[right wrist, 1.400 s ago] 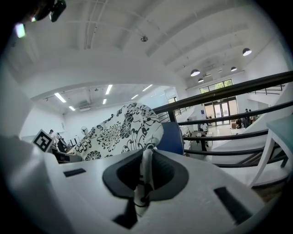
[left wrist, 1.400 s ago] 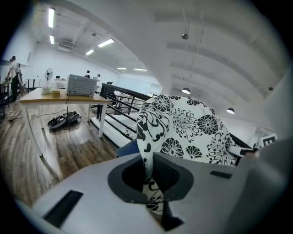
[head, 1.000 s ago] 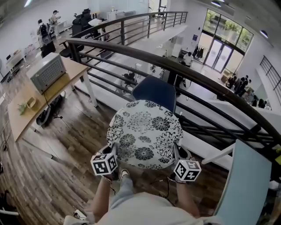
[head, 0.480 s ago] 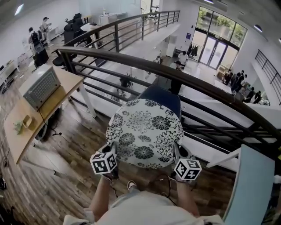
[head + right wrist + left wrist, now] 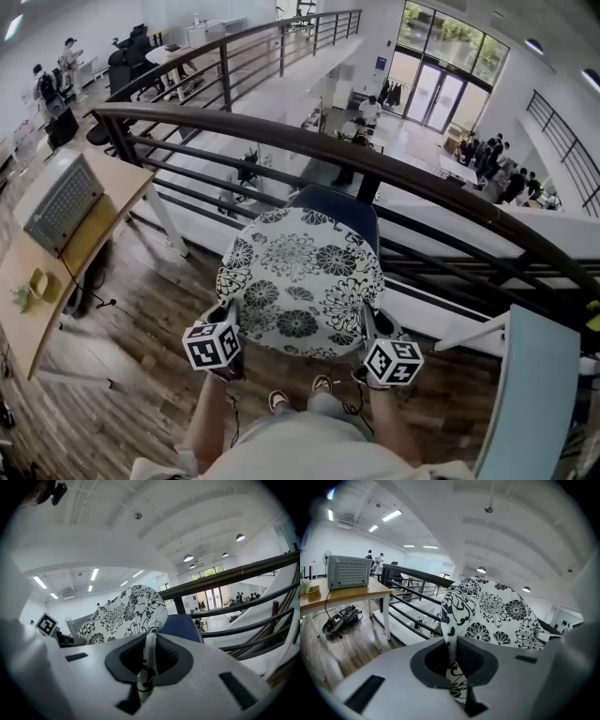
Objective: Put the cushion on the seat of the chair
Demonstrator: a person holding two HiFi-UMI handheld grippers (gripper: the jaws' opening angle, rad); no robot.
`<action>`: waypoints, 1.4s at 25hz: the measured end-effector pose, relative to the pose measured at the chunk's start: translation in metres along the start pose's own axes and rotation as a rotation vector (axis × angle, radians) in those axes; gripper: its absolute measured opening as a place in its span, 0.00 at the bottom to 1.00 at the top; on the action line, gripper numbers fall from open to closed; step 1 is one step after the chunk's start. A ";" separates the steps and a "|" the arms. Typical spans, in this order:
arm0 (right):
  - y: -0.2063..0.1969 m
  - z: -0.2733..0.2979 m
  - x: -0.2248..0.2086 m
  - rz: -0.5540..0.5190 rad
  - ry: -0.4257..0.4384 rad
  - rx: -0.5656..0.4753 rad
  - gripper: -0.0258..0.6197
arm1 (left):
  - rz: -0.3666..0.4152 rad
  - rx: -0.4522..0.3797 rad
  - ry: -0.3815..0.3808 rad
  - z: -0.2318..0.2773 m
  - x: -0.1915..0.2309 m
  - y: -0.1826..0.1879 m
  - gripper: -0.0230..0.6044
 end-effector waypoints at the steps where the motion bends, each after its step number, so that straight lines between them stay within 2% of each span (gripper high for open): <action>1: 0.004 0.002 -0.001 0.001 -0.001 0.005 0.07 | 0.000 0.004 0.001 0.001 0.000 0.004 0.06; 4: 0.034 0.010 -0.001 -0.001 0.011 0.019 0.07 | -0.020 0.009 0.007 -0.001 -0.005 0.028 0.06; 6: 0.045 0.015 -0.004 -0.014 0.022 0.032 0.07 | -0.031 0.014 0.014 0.000 -0.009 0.031 0.06; 13: 0.004 0.017 -0.019 -0.010 0.051 0.026 0.07 | -0.014 0.012 0.042 0.005 -0.011 -0.012 0.06; 17: -0.003 0.013 -0.017 0.006 0.043 0.041 0.07 | -0.003 0.030 0.073 -0.003 -0.007 -0.010 0.06; 22: 0.036 -0.048 0.016 -0.036 0.001 0.063 0.07 | -0.038 0.040 0.003 -0.054 -0.022 0.000 0.06; 24: 0.049 -0.065 0.025 -0.044 -0.012 0.082 0.07 | -0.048 0.054 0.010 -0.073 -0.026 0.006 0.06; 32: 0.094 -0.085 0.043 -0.039 -0.052 0.213 0.07 | -0.102 0.170 0.002 -0.094 -0.038 0.032 0.06; 35: 0.093 -0.080 0.040 -0.025 -0.065 0.267 0.07 | -0.122 0.224 0.002 -0.087 -0.036 0.028 0.06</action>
Point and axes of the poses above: the fingertips, and each gripper's own axes: z forward along the fingers, x to its left, y out of its top, the point moved 6 cm from there along -z, backward along the fingers, and after that the axes turned 12 degrees about x, right-handed, at the moved point
